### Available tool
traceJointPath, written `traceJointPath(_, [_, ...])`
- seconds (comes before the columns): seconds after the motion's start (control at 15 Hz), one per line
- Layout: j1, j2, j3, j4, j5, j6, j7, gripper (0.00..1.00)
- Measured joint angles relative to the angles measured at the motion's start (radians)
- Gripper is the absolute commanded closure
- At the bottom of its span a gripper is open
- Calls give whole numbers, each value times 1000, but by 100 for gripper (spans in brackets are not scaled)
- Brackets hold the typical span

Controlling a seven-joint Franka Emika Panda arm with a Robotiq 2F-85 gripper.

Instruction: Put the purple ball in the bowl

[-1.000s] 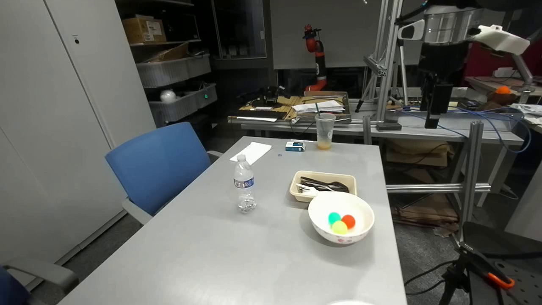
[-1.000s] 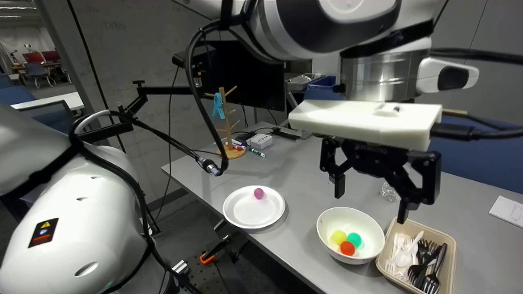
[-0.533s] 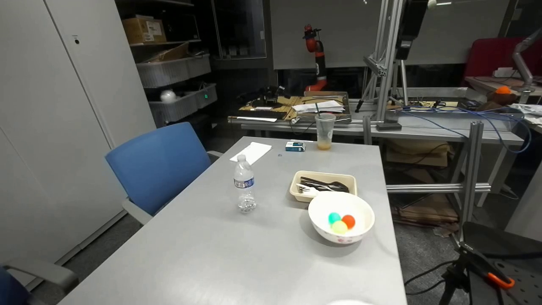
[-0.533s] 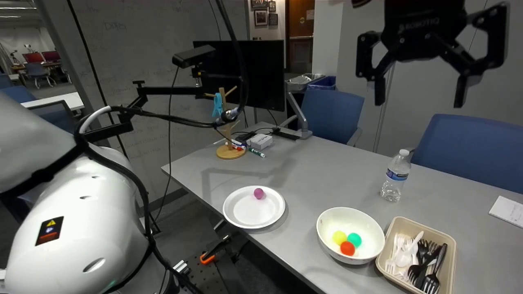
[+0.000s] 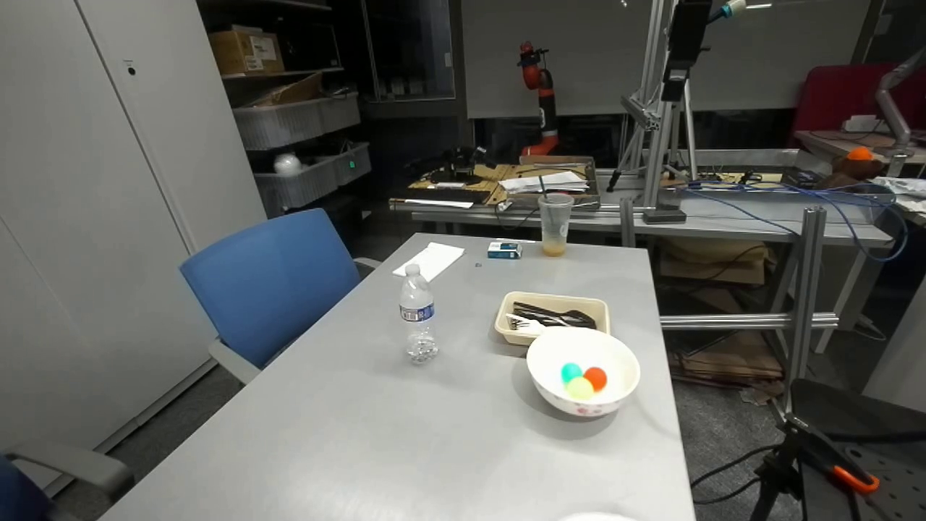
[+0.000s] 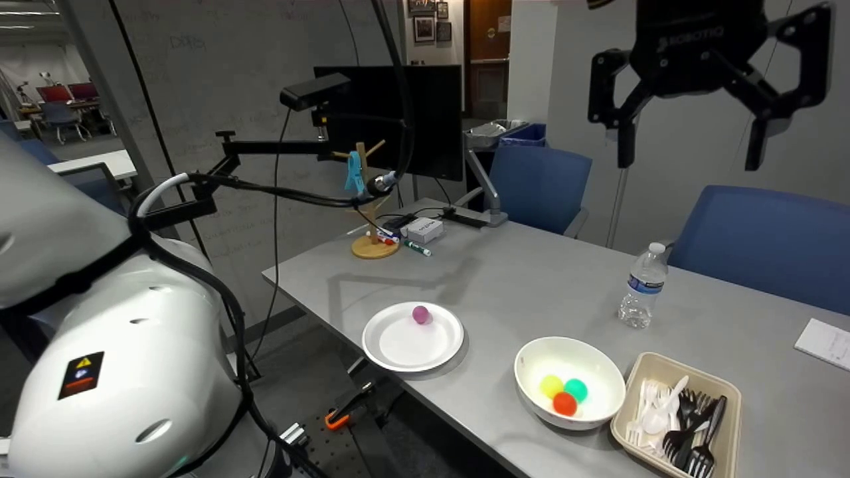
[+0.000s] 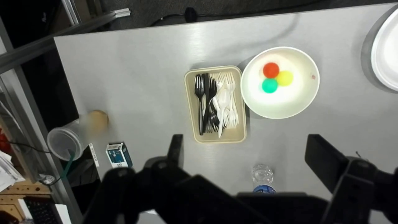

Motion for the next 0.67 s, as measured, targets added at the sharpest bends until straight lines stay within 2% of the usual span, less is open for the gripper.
traceJointPath(0.33, [26,-7,53,-63,20,23,24,0])
traceJointPath(0.67, [102,-21,135,-179,134,93,125,0])
